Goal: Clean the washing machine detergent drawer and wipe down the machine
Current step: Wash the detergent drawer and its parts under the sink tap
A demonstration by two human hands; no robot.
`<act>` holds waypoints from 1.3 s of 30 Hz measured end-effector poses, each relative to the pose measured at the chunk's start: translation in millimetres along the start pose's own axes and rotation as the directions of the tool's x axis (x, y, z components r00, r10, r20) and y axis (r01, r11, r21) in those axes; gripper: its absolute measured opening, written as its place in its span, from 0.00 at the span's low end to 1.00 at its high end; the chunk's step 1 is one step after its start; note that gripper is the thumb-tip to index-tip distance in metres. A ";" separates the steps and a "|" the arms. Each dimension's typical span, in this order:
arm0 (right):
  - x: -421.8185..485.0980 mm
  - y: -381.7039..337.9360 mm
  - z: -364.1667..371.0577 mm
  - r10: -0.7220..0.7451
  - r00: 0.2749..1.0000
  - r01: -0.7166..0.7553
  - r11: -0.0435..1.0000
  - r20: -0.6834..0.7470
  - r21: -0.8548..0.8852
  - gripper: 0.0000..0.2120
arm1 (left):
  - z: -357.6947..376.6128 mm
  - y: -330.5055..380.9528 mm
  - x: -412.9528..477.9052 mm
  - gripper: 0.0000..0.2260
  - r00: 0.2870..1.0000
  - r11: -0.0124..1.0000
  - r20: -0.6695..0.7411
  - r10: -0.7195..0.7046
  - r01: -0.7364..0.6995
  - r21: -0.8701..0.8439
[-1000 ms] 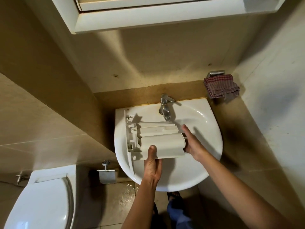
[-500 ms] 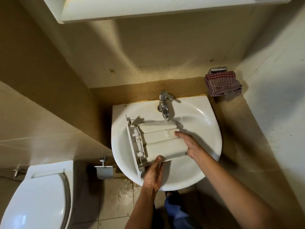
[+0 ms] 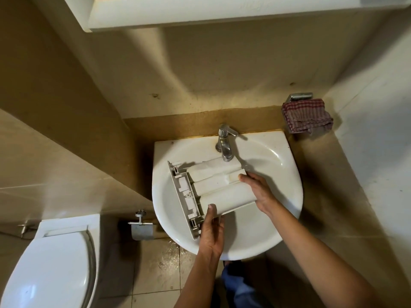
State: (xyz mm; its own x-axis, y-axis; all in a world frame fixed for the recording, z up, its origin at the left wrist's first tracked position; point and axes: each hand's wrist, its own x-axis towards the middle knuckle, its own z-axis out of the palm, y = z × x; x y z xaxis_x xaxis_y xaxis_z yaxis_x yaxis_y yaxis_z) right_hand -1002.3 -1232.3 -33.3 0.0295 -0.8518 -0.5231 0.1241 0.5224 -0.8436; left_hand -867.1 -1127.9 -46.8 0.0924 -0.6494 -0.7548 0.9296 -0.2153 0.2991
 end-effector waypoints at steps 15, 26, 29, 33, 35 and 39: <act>24.3 -5.2 14.5 -0.366 0.927 0.102 0.469 -0.087 -0.877 0.18 | 21.9 -31.2 16.0 0.21 0.985 0.998 -0.165 -0.054 0.049 -0.031; 29.7 -3.1 4.4 -0.302 0.948 0.152 0.704 -0.098 -0.694 0.29 | 24.3 -31.7 16.7 0.27 0.988 0.997 -0.151 -0.013 0.000 -0.080; 33.0 2.4 5.3 -0.337 0.924 0.180 0.802 -0.182 -0.570 0.14 | 19.8 -32.4 21.2 0.26 0.989 0.993 -0.150 0.008 -0.025 -0.112; 31.0 4.5 12.3 -0.377 0.921 0.148 0.577 -0.101 -0.804 0.21 | 14.6 -32.8 21.4 0.25 0.994 0.995 -0.106 0.023 -0.033 -0.094; 29.6 2.7 15.1 -0.342 0.936 0.132 0.547 -0.077 -0.827 0.28 | 12.6 -32.5 19.8 0.23 0.996 0.997 -0.090 0.029 -0.035 -0.074; 32.9 4.7 20.8 -0.385 0.917 0.206 0.686 -0.108 -0.698 0.29 | 2.3 -27.6 24.8 0.28 0.991 0.994 -0.088 0.105 -0.108 -0.027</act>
State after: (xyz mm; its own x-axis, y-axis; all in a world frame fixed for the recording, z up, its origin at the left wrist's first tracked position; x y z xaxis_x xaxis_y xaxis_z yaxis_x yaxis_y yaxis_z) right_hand -980.2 -1258.7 -51.9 -0.1278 -0.9775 -0.1679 -0.6007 0.2110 -0.7711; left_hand -891.4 -1139.7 -72.4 0.2209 -0.6014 -0.7678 0.9236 -0.1240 0.3628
